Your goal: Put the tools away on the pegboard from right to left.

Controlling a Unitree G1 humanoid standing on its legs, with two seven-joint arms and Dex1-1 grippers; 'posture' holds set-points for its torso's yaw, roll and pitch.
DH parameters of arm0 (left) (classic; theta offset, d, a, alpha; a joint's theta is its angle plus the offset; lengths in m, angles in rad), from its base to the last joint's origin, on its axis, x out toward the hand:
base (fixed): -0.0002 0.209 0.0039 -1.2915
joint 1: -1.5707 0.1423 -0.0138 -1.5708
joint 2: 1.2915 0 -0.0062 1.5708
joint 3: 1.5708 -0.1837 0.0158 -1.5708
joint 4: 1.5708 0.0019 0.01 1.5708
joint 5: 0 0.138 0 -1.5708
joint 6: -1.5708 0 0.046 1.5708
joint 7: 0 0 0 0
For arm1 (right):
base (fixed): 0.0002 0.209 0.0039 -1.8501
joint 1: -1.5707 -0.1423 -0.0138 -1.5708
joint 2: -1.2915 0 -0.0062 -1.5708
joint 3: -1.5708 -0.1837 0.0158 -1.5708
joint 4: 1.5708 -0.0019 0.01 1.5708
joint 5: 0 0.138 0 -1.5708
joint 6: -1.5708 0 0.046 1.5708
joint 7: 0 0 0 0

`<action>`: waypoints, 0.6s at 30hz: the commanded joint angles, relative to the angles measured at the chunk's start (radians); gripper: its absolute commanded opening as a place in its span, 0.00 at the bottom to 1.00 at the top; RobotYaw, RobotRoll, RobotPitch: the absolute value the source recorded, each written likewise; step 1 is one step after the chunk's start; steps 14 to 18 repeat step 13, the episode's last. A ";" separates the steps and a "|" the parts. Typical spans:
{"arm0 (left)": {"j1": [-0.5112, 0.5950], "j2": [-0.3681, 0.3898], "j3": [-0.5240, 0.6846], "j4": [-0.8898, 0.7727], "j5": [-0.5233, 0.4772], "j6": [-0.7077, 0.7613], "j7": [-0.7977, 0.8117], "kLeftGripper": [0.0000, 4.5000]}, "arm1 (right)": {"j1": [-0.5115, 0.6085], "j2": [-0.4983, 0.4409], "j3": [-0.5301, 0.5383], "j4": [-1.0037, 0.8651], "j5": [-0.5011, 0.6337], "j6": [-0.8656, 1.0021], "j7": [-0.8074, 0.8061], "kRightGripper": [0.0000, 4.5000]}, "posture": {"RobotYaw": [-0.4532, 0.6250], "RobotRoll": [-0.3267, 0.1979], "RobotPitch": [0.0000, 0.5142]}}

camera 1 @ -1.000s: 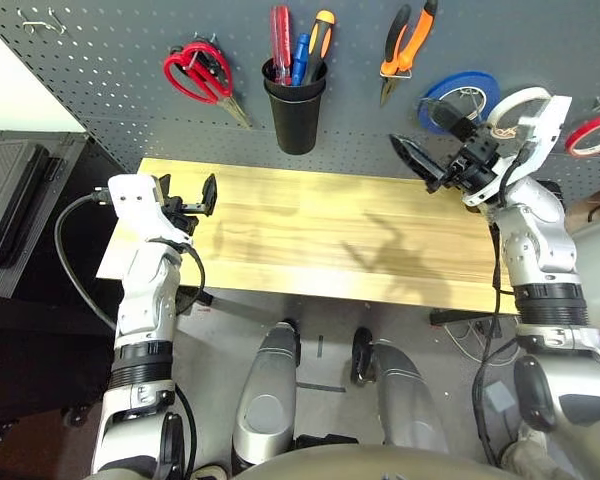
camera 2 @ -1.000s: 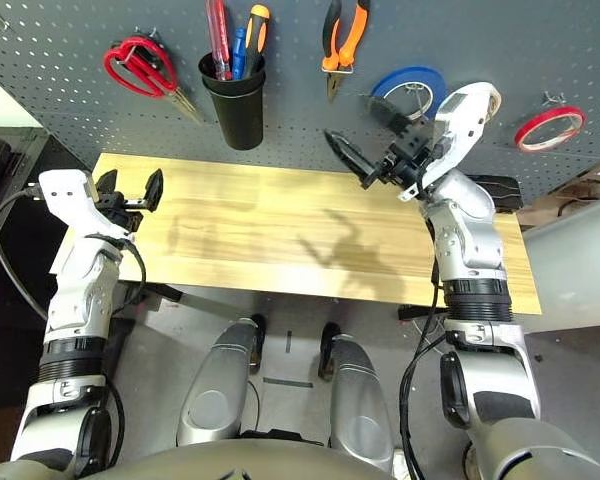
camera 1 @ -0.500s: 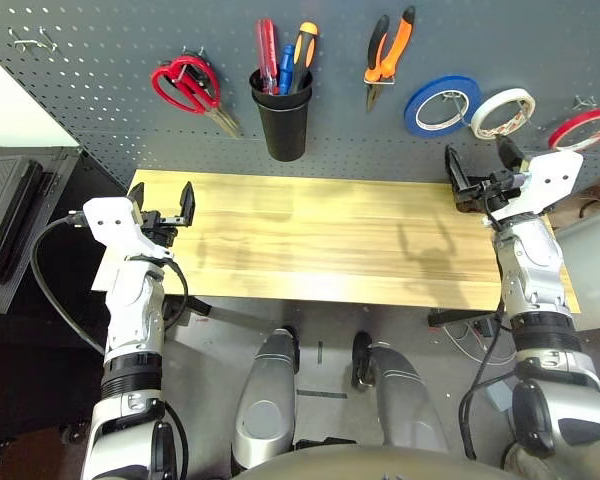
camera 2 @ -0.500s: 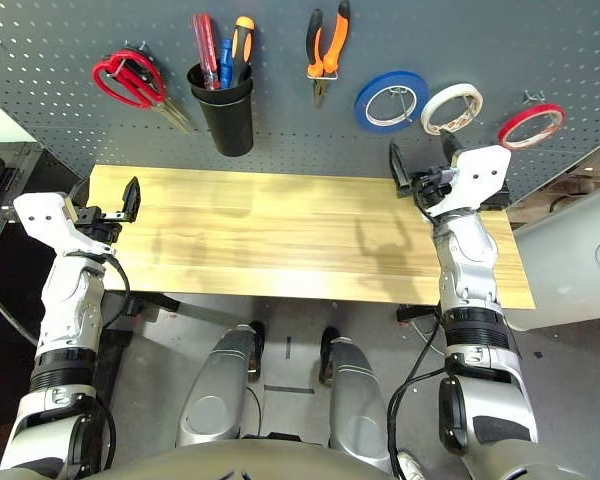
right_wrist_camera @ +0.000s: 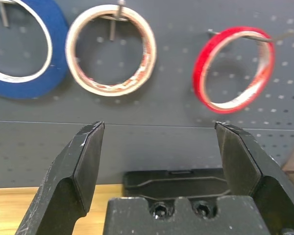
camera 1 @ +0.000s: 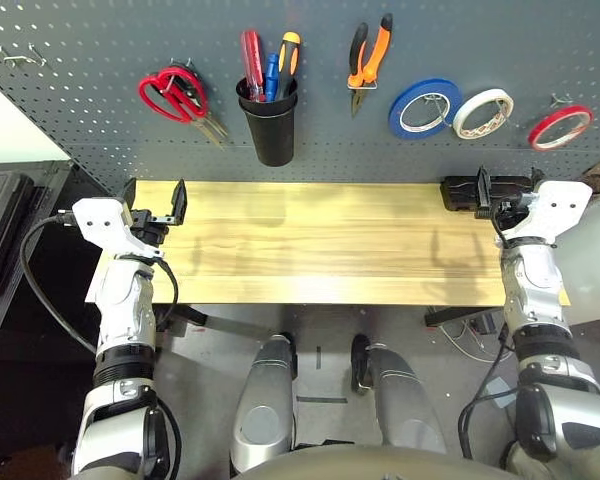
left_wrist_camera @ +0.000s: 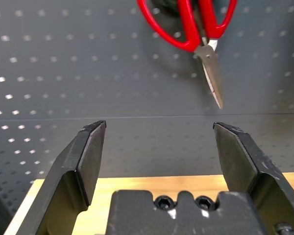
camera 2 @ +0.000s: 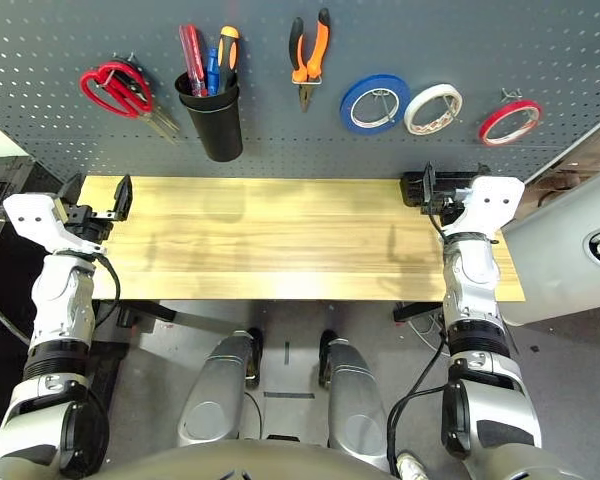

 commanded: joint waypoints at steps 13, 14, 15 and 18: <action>0.029 0.008 0.019 0.001 -0.021 -0.003 -0.027 1.00 | -0.020 -0.012 -0.005 0.093 -0.007 -0.042 -0.019 1.00 | 0.60 0.62 0.39; 0.029 0.008 0.019 0.001 -0.021 -0.003 -0.027 1.00 | -0.020 -0.012 -0.005 0.093 -0.007 -0.042 -0.019 1.00 | 0.60 0.62 0.39; 0.029 0.008 0.019 0.001 -0.021 -0.003 -0.027 1.00 | -0.020 -0.012 -0.005 0.093 -0.007 -0.042 -0.019 1.00 | 0.60 0.62 0.39; 0.029 0.008 0.019 0.001 -0.021 -0.003 -0.027 1.00 | -0.020 -0.012 -0.005 0.093 -0.007 -0.042 -0.019 1.00 | 0.60 0.62 0.39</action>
